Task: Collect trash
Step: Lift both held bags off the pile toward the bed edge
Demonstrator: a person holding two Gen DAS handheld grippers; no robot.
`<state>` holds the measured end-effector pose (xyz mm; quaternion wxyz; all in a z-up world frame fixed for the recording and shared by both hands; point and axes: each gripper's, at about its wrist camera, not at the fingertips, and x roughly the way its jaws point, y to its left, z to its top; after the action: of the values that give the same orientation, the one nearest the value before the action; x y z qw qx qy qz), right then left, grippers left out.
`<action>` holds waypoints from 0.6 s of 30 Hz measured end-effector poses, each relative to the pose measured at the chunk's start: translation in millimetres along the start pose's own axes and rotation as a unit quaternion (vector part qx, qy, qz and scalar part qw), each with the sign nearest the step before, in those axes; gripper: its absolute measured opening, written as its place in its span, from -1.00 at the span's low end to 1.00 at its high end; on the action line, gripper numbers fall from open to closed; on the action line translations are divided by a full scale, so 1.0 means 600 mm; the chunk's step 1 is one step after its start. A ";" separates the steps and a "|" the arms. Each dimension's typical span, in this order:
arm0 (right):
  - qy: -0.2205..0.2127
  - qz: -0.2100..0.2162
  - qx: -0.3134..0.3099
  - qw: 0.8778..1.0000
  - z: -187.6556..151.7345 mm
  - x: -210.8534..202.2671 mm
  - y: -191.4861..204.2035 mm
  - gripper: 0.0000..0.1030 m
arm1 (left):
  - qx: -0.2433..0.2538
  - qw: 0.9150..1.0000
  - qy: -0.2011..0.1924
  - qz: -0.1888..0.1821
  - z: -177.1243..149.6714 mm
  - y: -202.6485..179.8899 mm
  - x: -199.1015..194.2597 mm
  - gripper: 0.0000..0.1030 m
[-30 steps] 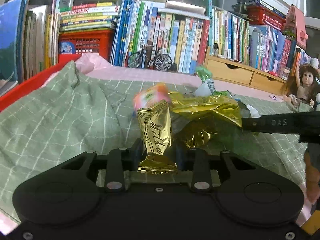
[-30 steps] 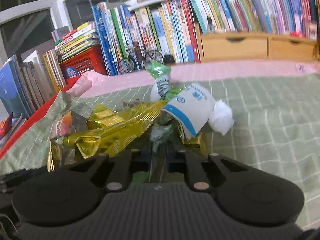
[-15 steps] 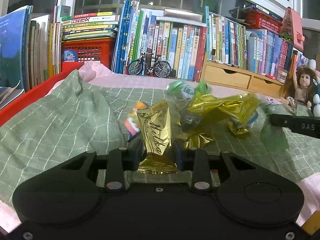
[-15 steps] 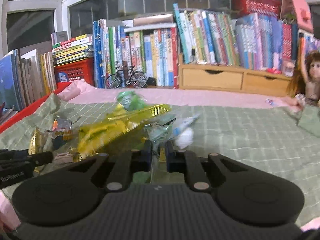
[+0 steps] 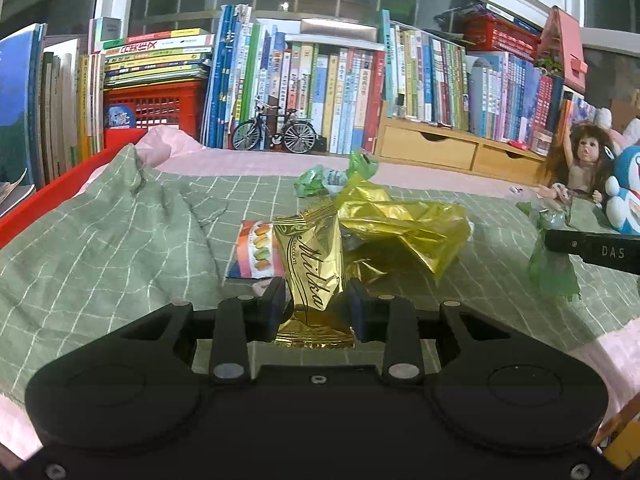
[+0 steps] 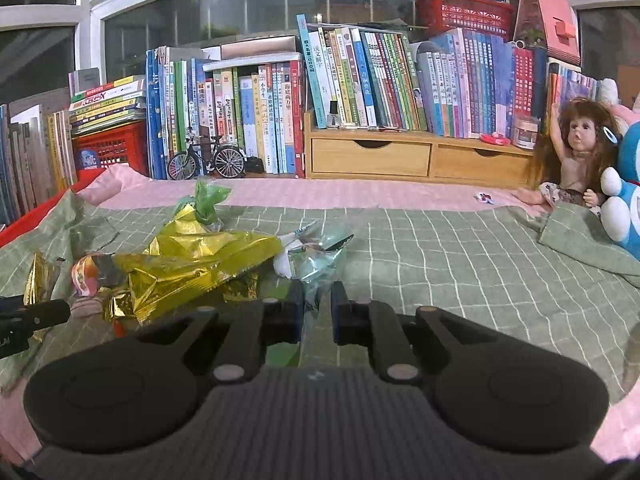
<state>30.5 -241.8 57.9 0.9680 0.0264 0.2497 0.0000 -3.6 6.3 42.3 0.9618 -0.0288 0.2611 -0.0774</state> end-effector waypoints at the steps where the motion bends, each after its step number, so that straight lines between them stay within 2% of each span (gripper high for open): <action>1: 0.000 0.001 0.001 1.000 -0.001 -0.003 -0.001 -0.67 | 0.002 1.000 0.000 -0.001 -0.001 -0.003 -0.003 -0.39; 18: 0.011 0.049 0.005 0.999 -0.034 -0.075 0.008 -0.67 | 0.036 0.999 0.010 -0.031 -0.029 -0.049 -0.058 -0.39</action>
<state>-18.6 -236.3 62.3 0.9638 0.0438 0.2588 0.0462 -45.8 -17.3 47.3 0.9566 -0.0012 0.2669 -0.1165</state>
